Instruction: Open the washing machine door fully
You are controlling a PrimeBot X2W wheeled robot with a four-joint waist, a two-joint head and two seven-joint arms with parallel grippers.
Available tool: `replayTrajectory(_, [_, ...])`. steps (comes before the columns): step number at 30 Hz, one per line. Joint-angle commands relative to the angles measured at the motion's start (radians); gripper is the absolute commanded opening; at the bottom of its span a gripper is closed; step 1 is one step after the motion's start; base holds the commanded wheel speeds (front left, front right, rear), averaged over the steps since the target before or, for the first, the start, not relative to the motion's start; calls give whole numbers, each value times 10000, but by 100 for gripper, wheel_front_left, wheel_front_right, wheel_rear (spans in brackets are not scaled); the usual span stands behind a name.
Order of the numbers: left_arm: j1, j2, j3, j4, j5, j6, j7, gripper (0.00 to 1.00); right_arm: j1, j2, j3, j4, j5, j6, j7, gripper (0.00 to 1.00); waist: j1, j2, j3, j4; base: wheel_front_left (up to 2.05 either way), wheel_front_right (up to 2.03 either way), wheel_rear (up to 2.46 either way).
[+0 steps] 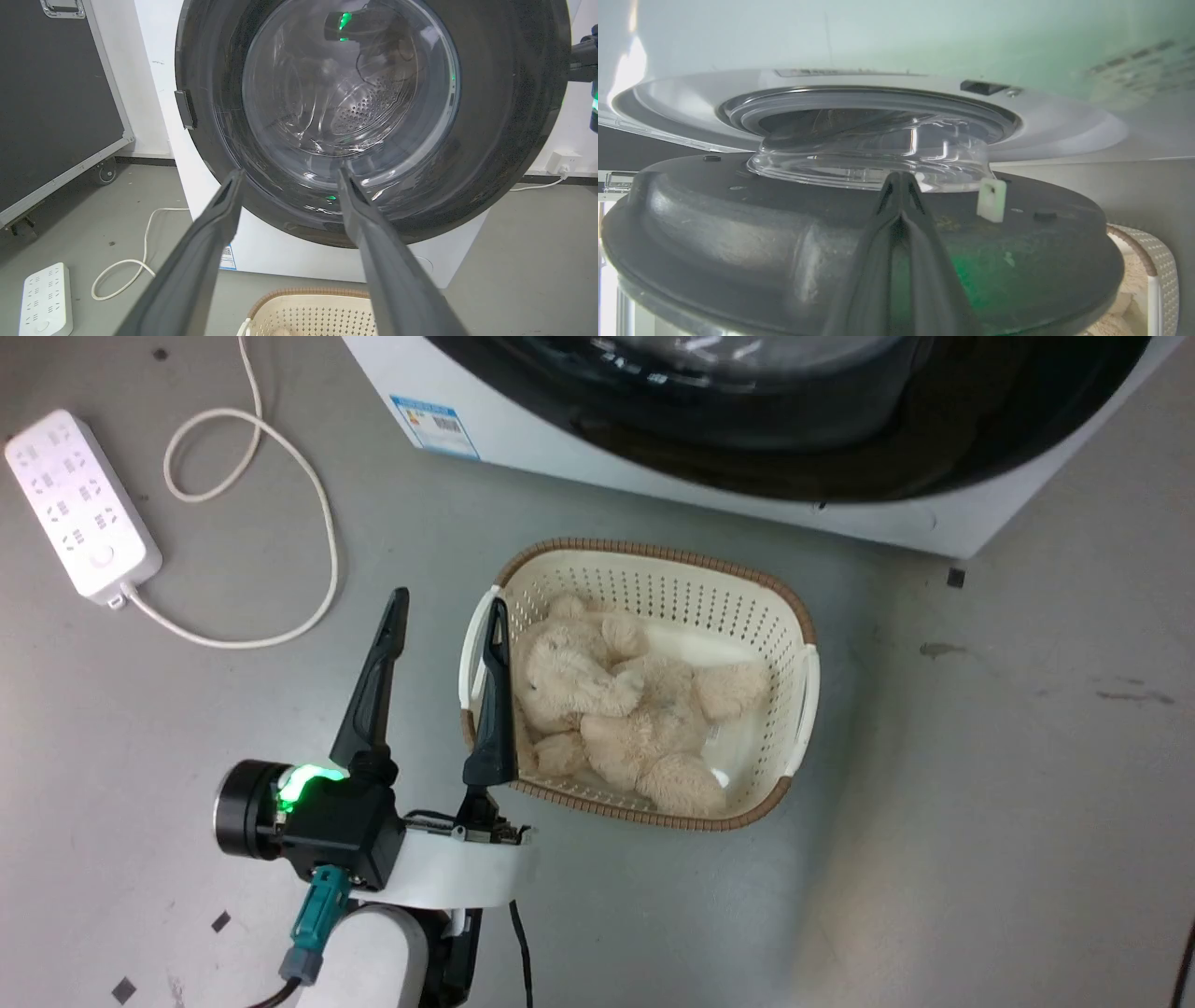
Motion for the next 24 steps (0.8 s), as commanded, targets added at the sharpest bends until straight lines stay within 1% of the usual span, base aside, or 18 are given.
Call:
replayTrajectory(1, [-29, 4, -60, 127, -175, -22, -119, 100, 209, 257, -38, 221, 336, 10, 363, 0, 0, -1, -293, -38, 0, 0, 0])
replayTrajectory(4, [160, 4, 10, 316, -278, -112, -182, 100, 638, 471, -51, 224, 606, 10, 820, 0, 0, -1, -648, -61, 0, 0, 0])
replayTrajectory(5, [160, 4, 10, 316, -278, -112, -182, 100, 638, 471, -51, 224, 606, 10, 820, 0, 0, -1, -648, -61, 0, 0, 0])
replayTrajectory(6, [309, 4, 87, 438, -301, -184, -199, 100, 1065, 654, -3, 80, 678, 10, 1111, 0, 0, -1, -912, -77, 0, 0, 0])
replayTrajectory(7, [309, 4, 87, 438, -301, -184, -199, 100, 1065, 654, -3, 80, 678, 10, 1111, 0, 0, -1, -912, -77, 0, 0, 0])
replayTrajectory(9, [530, 4, 223, 578, -276, -305, -199, 100, 1841, 1007, 132, -382, 674, 10, 1458, 0, 0, -1, -1328, -122, 0, 0, 0])
replayTrajectory(10, [530, 4, 223, 578, -276, -305, -199, 100, 1841, 1007, 132, -382, 674, 10, 1458, 0, 0, -1, -1328, -122, 0, 0, 0])
replayTrajectory(11, [683, 4, 310, 646, -249, -377, -199, 100, 2365, 1325, 188, -736, 732, 10, 1728, 0, 0, -1, -1605, -147, 0, 0, 0])
replayTrajectory(12, [683, 4, 310, 646, -249, -377, -199, 100, 2365, 1325, 188, -736, 732, 10, 1728, 0, 0, -1, -1605, -147, 0, 0, 0])
replayTrajectory(15, [914, 4, 398, 708, -227, -455, -199, 100, 3131, 1779, 259, -1282, 842, 10, 2227, 0, 0, -1, -1963, -159, 0, 0, 0])
replayTrajectory(16, [1052, 4, 436, 755, -213, -513, -199, 100, 3681, 2016, 341, -1683, 883, 10, 2510, 0, 0, -1, -2184, -155, 0, 0, 0])
replayTrajectory(17, [1052, 4, 436, 755, -213, -513, -199, 100, 3681, 2016, 341, -1683, 883, 10, 2510, 0, 0, -1, -2184, -155, 0, 0, 0])
replayTrajectory(20, [1229, 4, 469, 793, -199, -596, -199, 100, 4444, 2253, 509, -2316, 958, 10, 2906, 0, 0, -1, -2429, -117, 0, 0, 0])
replayTrajectory(23, [1397, 4, 431, 806, -177, -664, -199, 100, 5126, 2344, 681, -2959, 1152, 10, 3260, 0, 0, -1, -2607, -48, 0, 0, 0])
replayTrajectory(24, [1586, 4, 298, 803, -98, -779, -199, 100, 5694, 2360, 1197, -3371, 1831, 10, 3520, 0, 0, -1, -2751, 56, 0, 0, 0])
